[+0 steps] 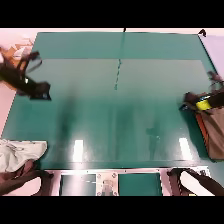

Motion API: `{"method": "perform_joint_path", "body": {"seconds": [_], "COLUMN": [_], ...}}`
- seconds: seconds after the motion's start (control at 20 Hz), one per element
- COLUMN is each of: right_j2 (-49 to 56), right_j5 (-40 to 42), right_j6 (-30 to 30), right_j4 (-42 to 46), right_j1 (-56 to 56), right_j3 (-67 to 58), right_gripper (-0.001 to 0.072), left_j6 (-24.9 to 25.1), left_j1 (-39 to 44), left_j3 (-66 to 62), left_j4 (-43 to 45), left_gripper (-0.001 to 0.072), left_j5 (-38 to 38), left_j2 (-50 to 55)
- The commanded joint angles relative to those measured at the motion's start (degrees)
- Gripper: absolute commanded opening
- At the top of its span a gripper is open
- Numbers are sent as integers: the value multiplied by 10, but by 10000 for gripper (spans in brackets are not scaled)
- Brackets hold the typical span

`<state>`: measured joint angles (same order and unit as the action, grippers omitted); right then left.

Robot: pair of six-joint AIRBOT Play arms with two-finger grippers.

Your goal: Fold the shirts.

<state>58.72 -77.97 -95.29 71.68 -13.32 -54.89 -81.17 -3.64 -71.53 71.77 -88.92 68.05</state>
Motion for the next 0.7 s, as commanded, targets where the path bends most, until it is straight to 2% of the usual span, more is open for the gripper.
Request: {"method": "perform_joint_path", "body": {"seconds": [0.0,0.15,0.35,0.65], "right_j2": [-43,-44,-44,-44], "right_j5": [82,131,129,129], "right_j6": [-25,-26,-26,-26], "right_j4": [-39,-42,-42,-42], "right_j1": [145,211,249,250], "right_j3": [88,88,88,88], "right_gripper": [24,24,23,23], "left_j6": [2,2,2,2], "left_j1": [0,0,0,0], "left_j3": [176,209,209,209], "left_j4": [-1,0,0,0], "left_gripper": [22,23,23,23], "left_j5": [43,40,48,66], "left_j2": [-134,-165,-164,-164]}}
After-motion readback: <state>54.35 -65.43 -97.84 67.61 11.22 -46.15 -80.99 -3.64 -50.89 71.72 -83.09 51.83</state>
